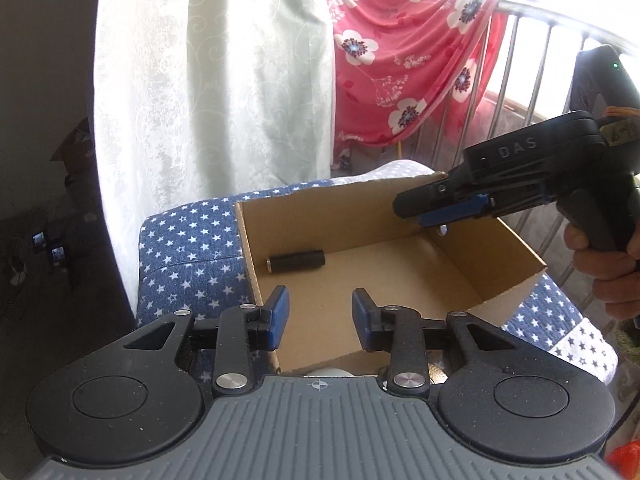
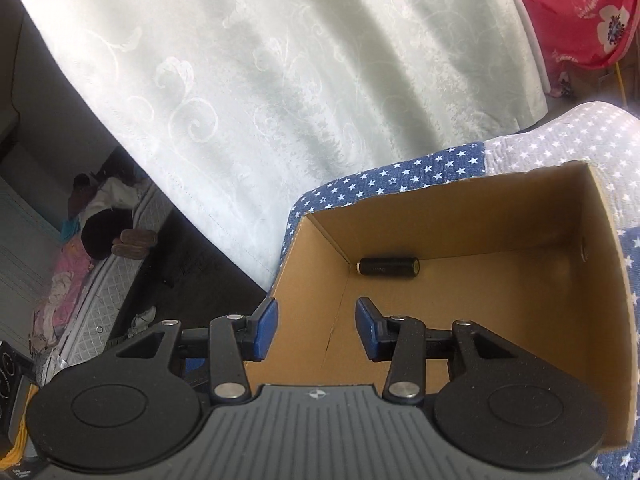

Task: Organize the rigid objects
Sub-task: 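Carry the black battery into the cardboard box and open the right gripper, then grasp the green battery beside the pink lid with the right gripper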

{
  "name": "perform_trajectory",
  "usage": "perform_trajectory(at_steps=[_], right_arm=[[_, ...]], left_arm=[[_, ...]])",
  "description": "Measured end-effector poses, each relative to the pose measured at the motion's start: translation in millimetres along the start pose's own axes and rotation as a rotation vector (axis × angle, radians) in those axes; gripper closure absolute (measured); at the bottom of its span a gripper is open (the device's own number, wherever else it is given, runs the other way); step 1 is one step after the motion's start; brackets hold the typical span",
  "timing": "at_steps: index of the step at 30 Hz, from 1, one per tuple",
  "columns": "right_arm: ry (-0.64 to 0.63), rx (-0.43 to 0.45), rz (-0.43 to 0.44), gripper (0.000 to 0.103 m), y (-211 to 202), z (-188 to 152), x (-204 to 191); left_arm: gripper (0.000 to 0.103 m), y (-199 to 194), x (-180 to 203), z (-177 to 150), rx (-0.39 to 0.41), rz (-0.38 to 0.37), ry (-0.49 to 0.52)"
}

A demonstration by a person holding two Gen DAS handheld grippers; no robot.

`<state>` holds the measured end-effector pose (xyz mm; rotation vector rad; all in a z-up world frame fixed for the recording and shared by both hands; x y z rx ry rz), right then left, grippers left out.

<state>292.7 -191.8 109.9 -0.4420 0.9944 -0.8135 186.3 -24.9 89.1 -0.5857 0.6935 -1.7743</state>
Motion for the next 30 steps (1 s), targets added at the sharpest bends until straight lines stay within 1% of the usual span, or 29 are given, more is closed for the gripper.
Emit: perform_trajectory(at_steps=[3, 5, 6, 8, 9, 11, 13, 16, 18, 22, 27, 30], right_arm=[[-0.01, 0.077, 0.027, 0.058, -40, -36, 0], [-0.008, 0.109, 0.028, 0.058, -54, -65, 4], [0.004, 0.11, 0.034, 0.058, -57, -80, 8], [0.046, 0.09, 0.054, 0.058, -54, -108, 16], [0.082, 0.07, 0.071, 0.058, -49, -125, 23], [0.151, 0.033, 0.098, 0.058, -36, -148, 34], [0.231, -0.018, 0.128, 0.058, -18, -172, 48], [0.359, -0.08, 0.18, 0.058, 7, -196, 66], [0.407, -0.096, 0.209, 0.058, 15, -205, 71], [0.435, -0.11, 0.229, 0.058, 24, -214, 70], [0.447, -0.115, 0.226, 0.058, 27, -216, 70], [0.456, -0.121, 0.222, 0.058, 27, -217, 70]], left_arm=[[0.067, -15, 3, -20, 0.023, -0.015, 0.023], [0.067, -20, 9, -38, 0.023, -0.031, 0.039], [0.067, -20, 15, -50, 0.018, -0.047, 0.057], [0.067, -17, 24, -68, 0.004, -0.074, 0.076], [0.067, -13, 32, -81, -0.015, -0.095, 0.094], [0.067, -3, 44, -99, -0.048, -0.115, 0.125], [0.067, 6, 55, -114, -0.072, -0.113, 0.158], [0.067, 16, 66, -134, -0.109, -0.101, 0.188], [0.067, 20, 69, -140, -0.121, -0.1, 0.193], [0.067, 25, 72, -147, -0.138, -0.082, 0.205], [0.068, 32, 73, -152, -0.169, -0.104, 0.2], [0.073, 29, 74, -152, -0.171, -0.122, 0.192]])
Point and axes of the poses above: each gripper's, at about its wrist camera, not at the fingertips, and y roughly the way its jaws point, x to its right, z to its top, the point moved 4 cm from there along y, roughly the way its jaws point, and after that the axes turned 6 degrees about -x, right-handed, at the moved point
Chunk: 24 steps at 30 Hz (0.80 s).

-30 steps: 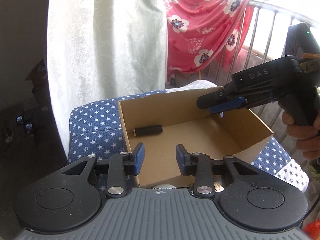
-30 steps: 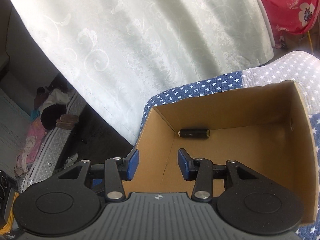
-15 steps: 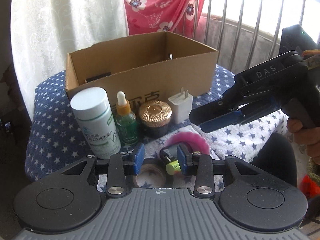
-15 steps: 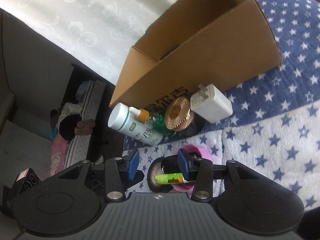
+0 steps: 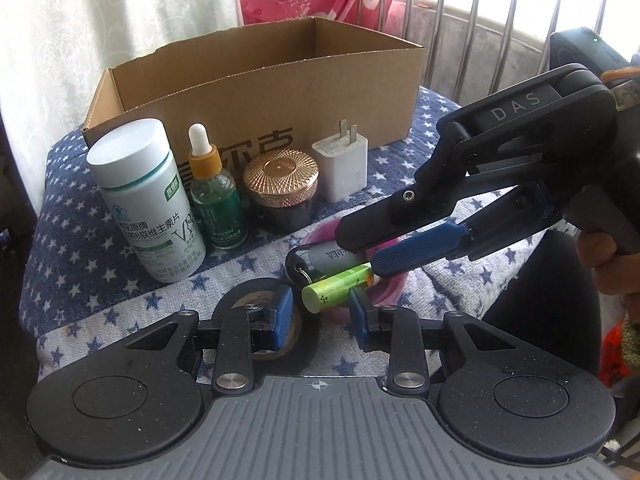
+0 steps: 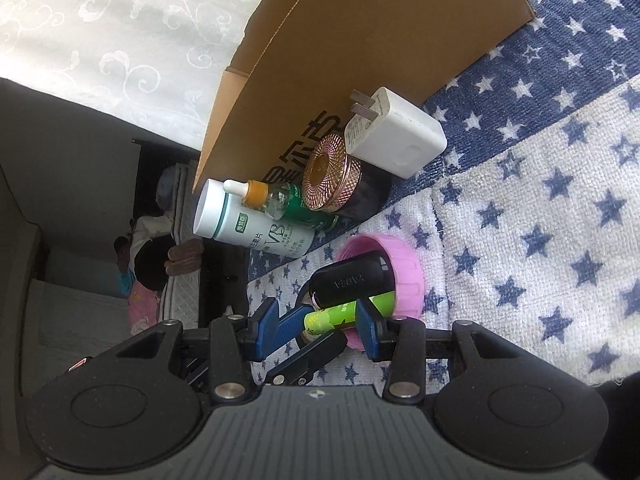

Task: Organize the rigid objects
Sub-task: 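Grasp the green battery beside the pink lid with the right gripper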

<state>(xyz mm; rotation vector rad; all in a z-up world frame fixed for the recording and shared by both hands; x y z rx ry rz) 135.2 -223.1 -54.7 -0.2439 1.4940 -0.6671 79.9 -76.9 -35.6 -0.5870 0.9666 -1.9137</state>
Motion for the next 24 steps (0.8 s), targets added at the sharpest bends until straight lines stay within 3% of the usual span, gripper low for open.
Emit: perform_trajectory(at_steps=[7, 18, 24], right_arm=[[0.026, 0.007, 0.01, 0.058, -11, -7, 4], [0.054, 0.012, -0.008, 0.059, -10, -10, 8], [0.032, 0.02, -0.055, 0.065, -8, -11, 5]], left_arm=[[0.079, -12, 10, -4, 0.014, -0.064, 0.01], [0.08, -11, 34, -7, 0.017, -0.211, 0.083], [0.079, -10, 38, -11, 0.021, -0.19, 0.11]])
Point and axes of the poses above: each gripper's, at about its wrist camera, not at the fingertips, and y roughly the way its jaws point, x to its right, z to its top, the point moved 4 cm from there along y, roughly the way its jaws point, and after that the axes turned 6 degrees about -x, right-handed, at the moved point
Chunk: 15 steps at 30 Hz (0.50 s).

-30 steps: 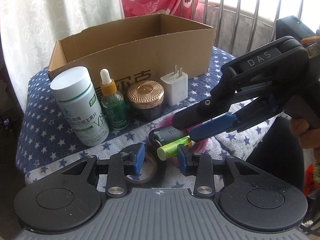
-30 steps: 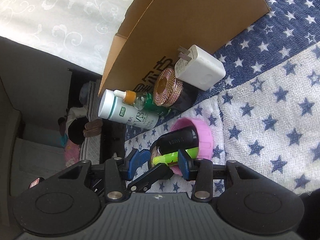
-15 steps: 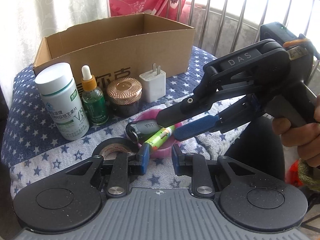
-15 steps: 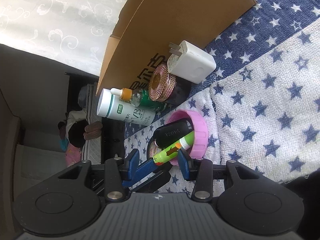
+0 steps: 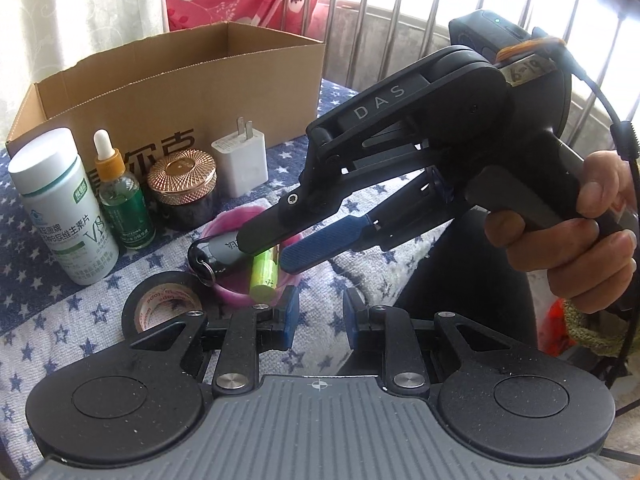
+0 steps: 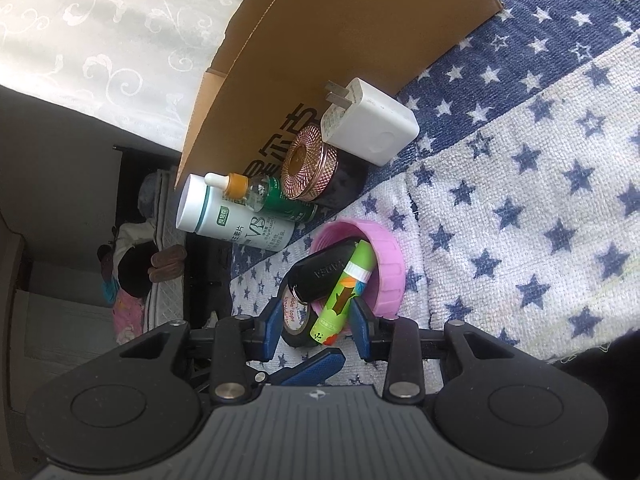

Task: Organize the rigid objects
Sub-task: 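Grasp the green battery beside the pink lid with the right gripper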

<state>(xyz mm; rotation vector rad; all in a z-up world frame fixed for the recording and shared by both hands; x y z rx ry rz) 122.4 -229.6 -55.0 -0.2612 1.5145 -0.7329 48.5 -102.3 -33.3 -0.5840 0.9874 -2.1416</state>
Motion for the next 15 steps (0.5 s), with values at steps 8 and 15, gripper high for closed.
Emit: perform_trajectory(at_steps=[8, 15], right_arm=[[0.006, -0.01, -0.024, 0.065, 2, 3, -2], [0.013, -0.017, -0.043, 0.065, 5, 5, -2]], left_arm=[[0.078, -14, -9, 6, 0.06, 0.115, 0.007], [0.078, 2, -16, 14, 0.015, 0.164, 0.022]])
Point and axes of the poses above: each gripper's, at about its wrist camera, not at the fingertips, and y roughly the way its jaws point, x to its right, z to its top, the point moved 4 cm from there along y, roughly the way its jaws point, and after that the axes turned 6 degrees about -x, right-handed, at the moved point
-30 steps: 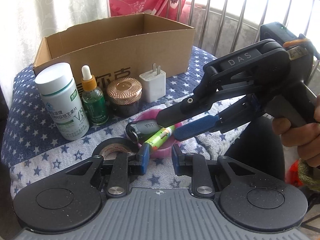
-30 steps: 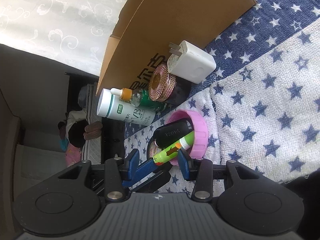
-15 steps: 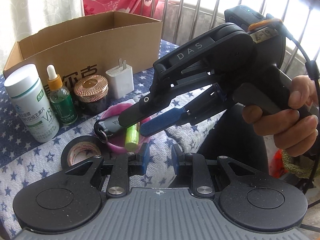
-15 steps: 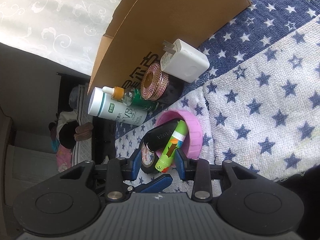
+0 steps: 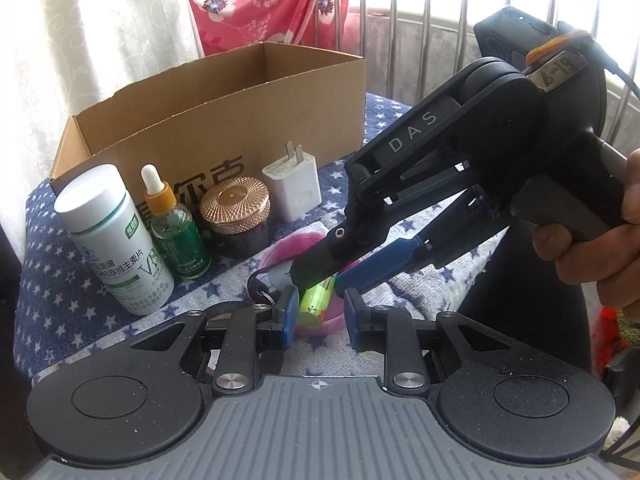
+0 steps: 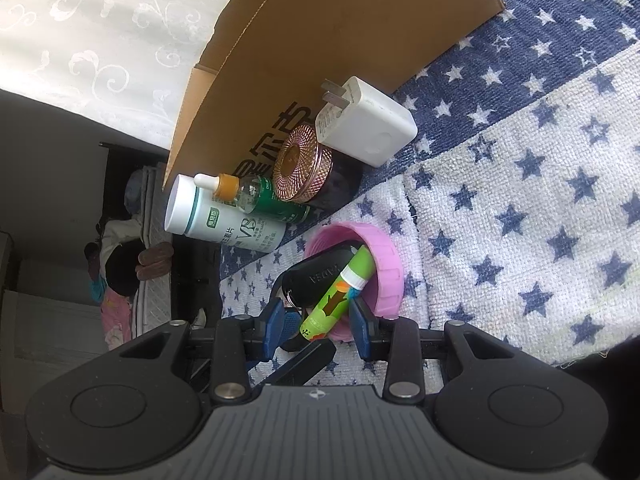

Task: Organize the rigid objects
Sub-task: 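Grasp the green battery beside the pink lid with the right gripper, then carry the green battery into the box and release it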

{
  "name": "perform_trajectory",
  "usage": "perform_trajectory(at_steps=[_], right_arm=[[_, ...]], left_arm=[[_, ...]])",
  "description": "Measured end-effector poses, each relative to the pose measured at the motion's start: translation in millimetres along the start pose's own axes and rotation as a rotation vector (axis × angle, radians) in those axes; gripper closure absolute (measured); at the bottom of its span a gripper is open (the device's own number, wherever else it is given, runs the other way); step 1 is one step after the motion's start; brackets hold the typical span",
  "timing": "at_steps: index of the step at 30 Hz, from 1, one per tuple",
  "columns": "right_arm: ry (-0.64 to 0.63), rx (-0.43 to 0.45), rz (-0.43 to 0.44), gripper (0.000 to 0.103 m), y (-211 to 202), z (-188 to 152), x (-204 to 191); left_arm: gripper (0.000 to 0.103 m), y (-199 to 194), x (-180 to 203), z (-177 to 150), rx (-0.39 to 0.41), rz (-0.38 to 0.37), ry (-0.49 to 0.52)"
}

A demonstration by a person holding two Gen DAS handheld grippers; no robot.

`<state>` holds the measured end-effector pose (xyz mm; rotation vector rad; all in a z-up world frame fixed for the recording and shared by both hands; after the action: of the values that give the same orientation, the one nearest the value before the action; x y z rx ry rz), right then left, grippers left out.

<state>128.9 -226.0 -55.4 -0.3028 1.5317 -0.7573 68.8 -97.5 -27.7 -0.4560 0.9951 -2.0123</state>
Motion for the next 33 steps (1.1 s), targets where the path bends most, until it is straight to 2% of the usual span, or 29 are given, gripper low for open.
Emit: perform_trajectory(at_steps=[6, 12, 15, 21, 27, 33], right_arm=[[0.001, -0.006, -0.013, 0.065, 1, 5, 1], [-0.003, -0.019, -0.026, 0.065, 10, 11, 1], [-0.017, -0.013, -0.029, 0.065, 11, 12, 0], [-0.039, 0.019, -0.021, 0.076, 6, 9, 1], [-0.065, 0.058, -0.004, 0.08, -9, 2, -5], [-0.188, 0.139, 0.003, 0.082, -33, -5, -41]], left_arm=[[0.078, 10, -5, 1, -0.048, -0.012, -0.016], [0.08, 16, -9, 4, -0.06, -0.053, -0.051], [0.086, 15, -10, 4, -0.056, -0.068, -0.073], [0.087, 12, -13, 6, -0.047, -0.075, -0.09], [0.088, -2, -9, 11, -0.009, -0.076, -0.086], [0.088, -32, -13, 23, 0.082, -0.047, -0.075]])
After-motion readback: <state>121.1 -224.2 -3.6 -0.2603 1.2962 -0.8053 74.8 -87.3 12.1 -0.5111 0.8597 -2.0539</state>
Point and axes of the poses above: each gripper's, at about its wrist camera, not at the fingertips, and y roughly the way its jaws point, x to its right, z to its top, the point moved 4 cm from there along y, roughly the way its jaws point, and after that the axes turned 6 degrees about -x, right-handed, at the moved point
